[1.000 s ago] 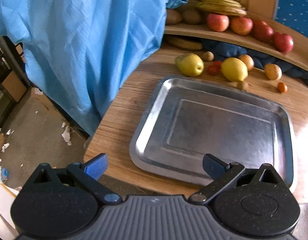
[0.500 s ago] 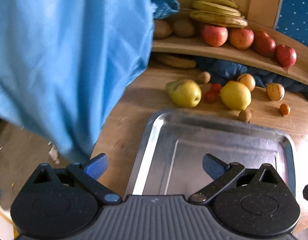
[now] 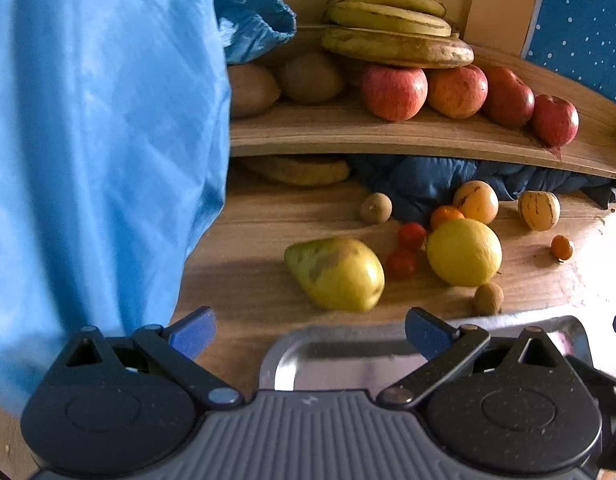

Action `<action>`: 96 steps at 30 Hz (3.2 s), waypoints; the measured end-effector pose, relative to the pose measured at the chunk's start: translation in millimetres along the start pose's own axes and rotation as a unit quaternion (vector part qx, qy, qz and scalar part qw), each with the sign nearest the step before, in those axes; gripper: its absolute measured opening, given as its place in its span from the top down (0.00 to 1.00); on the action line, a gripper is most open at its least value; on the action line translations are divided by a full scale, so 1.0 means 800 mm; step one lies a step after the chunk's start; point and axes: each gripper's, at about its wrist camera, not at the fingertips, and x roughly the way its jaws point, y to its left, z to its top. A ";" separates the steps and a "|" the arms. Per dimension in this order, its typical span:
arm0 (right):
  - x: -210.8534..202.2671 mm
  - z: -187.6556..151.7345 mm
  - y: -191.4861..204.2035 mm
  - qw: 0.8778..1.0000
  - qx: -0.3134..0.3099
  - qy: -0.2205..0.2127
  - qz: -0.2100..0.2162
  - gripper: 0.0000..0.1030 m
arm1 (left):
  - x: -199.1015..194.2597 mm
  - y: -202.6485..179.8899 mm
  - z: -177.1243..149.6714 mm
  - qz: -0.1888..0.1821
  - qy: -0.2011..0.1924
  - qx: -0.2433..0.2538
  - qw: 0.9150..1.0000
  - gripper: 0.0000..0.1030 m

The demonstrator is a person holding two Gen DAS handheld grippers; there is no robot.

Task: Organize fruits
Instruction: 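Reach the left tool past the tray to the yellow pear while the right tool reaches for the kiwi, then close the left gripper on the pear while the right gripper closes on the kiwi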

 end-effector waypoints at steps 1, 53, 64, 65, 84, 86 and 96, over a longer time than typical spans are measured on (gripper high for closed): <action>0.006 0.004 0.003 1.000 0.001 -0.002 -0.004 0.02 | 0.004 0.001 0.003 -0.002 0.001 0.002 1.000 0.00; 0.143 0.046 0.042 0.995 0.016 0.091 -0.036 0.64 | 0.082 0.020 0.039 -0.098 0.052 -0.025 0.993 0.40; 0.141 0.045 0.040 0.995 0.024 0.087 -0.033 0.73 | 0.078 0.019 0.038 -0.102 0.048 -0.029 0.993 0.41; 0.141 0.045 0.040 0.995 0.025 0.086 -0.031 0.73 | 0.077 0.019 0.038 -0.102 0.047 -0.029 0.993 0.41; 0.104 0.047 0.055 0.998 0.023 0.052 -0.011 0.73 | 0.040 0.017 0.033 -0.113 0.016 -0.030 0.993 0.41; 0.099 0.044 0.057 0.998 0.024 0.050 -0.009 0.74 | 0.035 0.017 0.030 -0.113 0.014 -0.029 0.993 0.41; 0.069 0.025 0.079 0.999 0.013 0.049 0.015 0.74 | 0.009 0.026 0.002 -0.109 0.015 -0.036 0.993 0.41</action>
